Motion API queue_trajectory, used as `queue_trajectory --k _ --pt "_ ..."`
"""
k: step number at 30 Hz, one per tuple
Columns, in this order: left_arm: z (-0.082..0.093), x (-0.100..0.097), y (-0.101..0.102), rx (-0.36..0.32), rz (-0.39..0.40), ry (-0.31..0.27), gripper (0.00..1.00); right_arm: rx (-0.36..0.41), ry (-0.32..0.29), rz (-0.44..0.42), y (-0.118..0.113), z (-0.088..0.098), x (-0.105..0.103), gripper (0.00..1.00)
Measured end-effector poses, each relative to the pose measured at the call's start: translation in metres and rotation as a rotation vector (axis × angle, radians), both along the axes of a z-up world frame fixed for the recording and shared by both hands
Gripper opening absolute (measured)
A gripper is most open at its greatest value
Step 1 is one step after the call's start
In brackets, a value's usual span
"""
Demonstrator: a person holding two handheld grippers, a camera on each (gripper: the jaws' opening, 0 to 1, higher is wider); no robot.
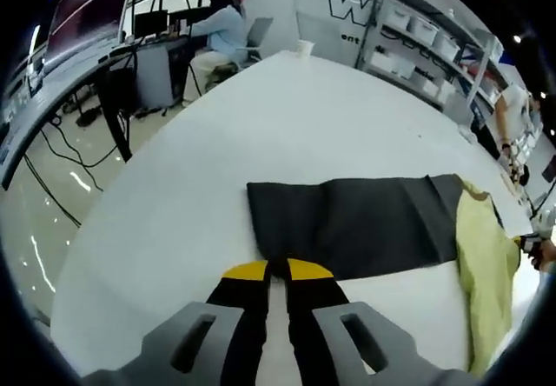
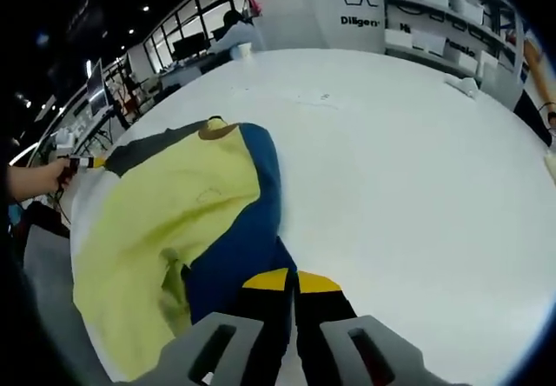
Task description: Fold the garment on the visible template until the final outline fits inside the template.
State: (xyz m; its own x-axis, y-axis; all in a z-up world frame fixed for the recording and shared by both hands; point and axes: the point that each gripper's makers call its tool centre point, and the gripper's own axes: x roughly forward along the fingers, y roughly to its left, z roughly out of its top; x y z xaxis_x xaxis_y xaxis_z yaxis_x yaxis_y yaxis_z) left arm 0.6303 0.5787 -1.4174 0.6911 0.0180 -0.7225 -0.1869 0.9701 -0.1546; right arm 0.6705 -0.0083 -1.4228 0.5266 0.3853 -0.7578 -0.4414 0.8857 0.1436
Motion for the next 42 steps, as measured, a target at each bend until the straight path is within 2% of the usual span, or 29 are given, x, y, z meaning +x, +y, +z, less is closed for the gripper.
queue_trajectory --k 4,6,10,15,20,24,25,28,30,34,35,42 --pt "0.01 0.001 -0.003 0.024 0.0 -0.034 0.06 0.063 -0.055 0.005 0.017 0.02 -0.001 0.0" --pt "0.011 0.001 -0.004 0.022 0.004 -0.041 0.07 0.067 -0.077 0.017 0.024 0.028 -0.004 0.0" --pt "0.016 0.001 -0.006 0.006 0.023 -0.065 0.13 0.129 -0.152 0.06 0.052 0.051 -0.011 0.0" --pt "0.026 0.005 -0.01 0.018 0.028 -0.115 0.13 0.207 -0.206 0.101 0.086 0.073 -0.021 0.0" --pt "0.027 0.007 -0.015 0.009 0.021 -0.125 0.11 0.201 -0.213 0.182 0.116 0.073 -0.031 0.0" --pt "0.027 0.007 -0.017 0.006 0.011 -0.125 0.11 0.204 -0.204 0.222 0.129 0.068 -0.038 0.0" --pt "0.027 0.007 -0.017 0.007 0.009 -0.124 0.11 0.197 -0.204 0.227 0.127 0.065 -0.037 0.0" --pt "0.027 0.007 -0.016 0.014 0.0 -0.124 0.11 0.214 -0.239 0.192 0.116 0.073 -0.028 0.0" --pt "0.026 0.007 -0.015 0.015 -0.008 -0.12 0.11 0.22 -0.275 0.13 0.098 0.08 -0.017 0.0" --pt "0.025 0.008 -0.015 0.03 -0.032 -0.117 0.12 0.192 -0.32 0.008 0.056 0.087 0.0 0.0" --pt "0.024 0.009 -0.015 0.032 -0.037 -0.114 0.13 0.18 -0.334 -0.053 0.035 0.089 0.006 0.0" --pt "0.024 0.01 -0.023 0.032 -0.055 -0.112 0.14 0.148 -0.379 -0.242 -0.029 0.094 0.014 0.0"
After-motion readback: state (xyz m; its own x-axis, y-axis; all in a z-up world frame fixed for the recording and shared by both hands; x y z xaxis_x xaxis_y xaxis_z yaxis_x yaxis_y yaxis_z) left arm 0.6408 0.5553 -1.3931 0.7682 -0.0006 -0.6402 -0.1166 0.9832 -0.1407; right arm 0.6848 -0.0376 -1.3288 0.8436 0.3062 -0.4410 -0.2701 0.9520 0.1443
